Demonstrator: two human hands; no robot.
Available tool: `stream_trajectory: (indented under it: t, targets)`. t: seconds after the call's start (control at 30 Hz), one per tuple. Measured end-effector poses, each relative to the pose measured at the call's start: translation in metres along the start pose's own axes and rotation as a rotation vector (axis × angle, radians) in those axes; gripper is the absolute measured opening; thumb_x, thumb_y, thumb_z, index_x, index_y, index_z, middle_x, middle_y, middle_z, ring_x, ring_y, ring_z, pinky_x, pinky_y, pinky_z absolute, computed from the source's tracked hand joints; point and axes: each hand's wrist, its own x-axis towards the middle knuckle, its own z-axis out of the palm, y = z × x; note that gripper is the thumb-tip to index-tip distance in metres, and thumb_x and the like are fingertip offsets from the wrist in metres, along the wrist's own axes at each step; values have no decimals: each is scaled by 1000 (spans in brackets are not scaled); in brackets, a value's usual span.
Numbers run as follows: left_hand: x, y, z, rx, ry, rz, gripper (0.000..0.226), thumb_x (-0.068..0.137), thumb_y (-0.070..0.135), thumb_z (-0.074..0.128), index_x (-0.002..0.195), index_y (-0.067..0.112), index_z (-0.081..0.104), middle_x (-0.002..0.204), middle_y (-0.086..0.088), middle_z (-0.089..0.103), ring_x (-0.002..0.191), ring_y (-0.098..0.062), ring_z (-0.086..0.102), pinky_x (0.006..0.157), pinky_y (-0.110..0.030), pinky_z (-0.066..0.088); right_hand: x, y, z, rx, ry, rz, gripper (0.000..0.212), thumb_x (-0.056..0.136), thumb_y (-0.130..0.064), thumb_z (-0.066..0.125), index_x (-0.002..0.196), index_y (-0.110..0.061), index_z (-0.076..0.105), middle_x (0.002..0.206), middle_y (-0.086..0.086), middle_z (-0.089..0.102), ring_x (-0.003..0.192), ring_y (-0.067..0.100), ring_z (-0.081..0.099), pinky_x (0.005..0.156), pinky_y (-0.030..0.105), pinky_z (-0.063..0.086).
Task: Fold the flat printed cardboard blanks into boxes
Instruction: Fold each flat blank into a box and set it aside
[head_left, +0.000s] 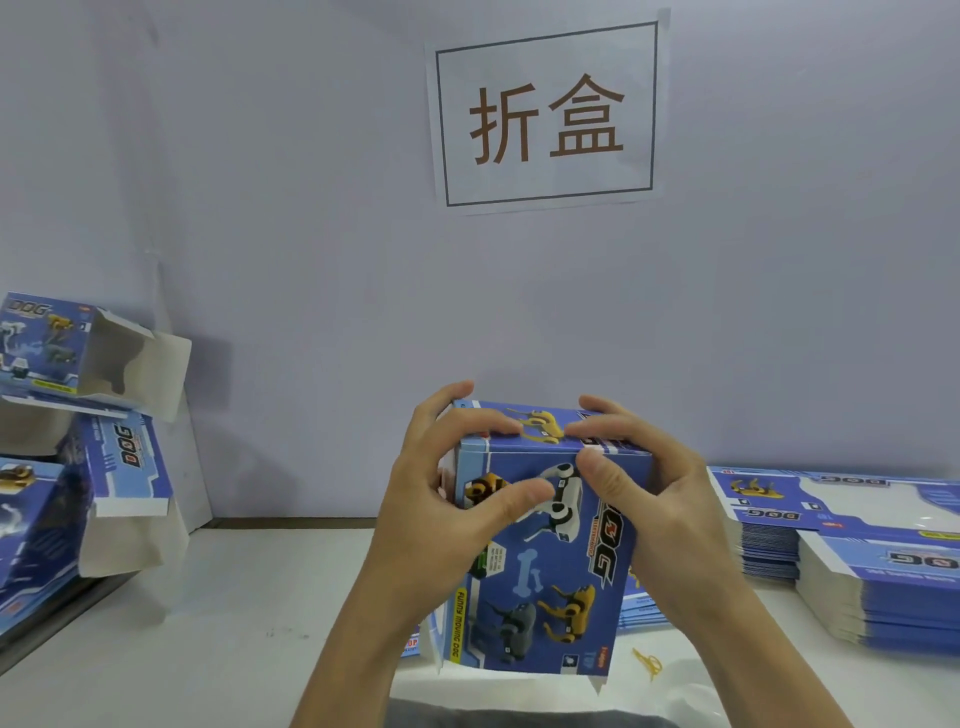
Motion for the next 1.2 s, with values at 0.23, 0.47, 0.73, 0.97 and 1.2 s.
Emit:
stream_trajectory:
  t: [0.23,0.47,0.73,0.97,1.2]
  targets:
    - [8,-18,-20,-127,400,-66,55,59,47,78,107,34,55,116,-7,63,88,-14,73,62,-27,60,2,-4,15,-142,220,-223,27,84,-34,71,107,-45,62,121,-20,63,121,5,56,94,22,46]
    - [7,-49,-30,-503,949,-422,41,72,58,73,98,31,57,91,8,72,73,-7,73,65,-34,58,1,8,21,-308,381,-128,24,85,-12,52,83,-26,71,81,-4,70,78,9,64,69,21,52]
    - [4,-49,-4,-620,736,-639,73,74,58,71,127,12,55,102,-10,66,91,-26,65,78,-52,60,0,28,23,-10,22,541,110,60,-56,79,152,-39,20,124,-3,60,105,26,67,89,49,58]
    - [-4,-47,0,-219,93,-756,81,55,70,81,119,26,58,120,0,67,111,-18,63,92,-48,55,12,18,-24,152,465,202,104,56,-42,81,143,-52,25,118,6,69,112,28,66,74,41,57]
    - [0,-33,-9,-97,150,-355,69,69,77,63,129,49,44,137,11,54,126,-8,53,104,-37,46,12,7,-44,-216,116,151,95,49,-37,97,121,-64,42,119,-6,63,92,9,73,78,32,55]
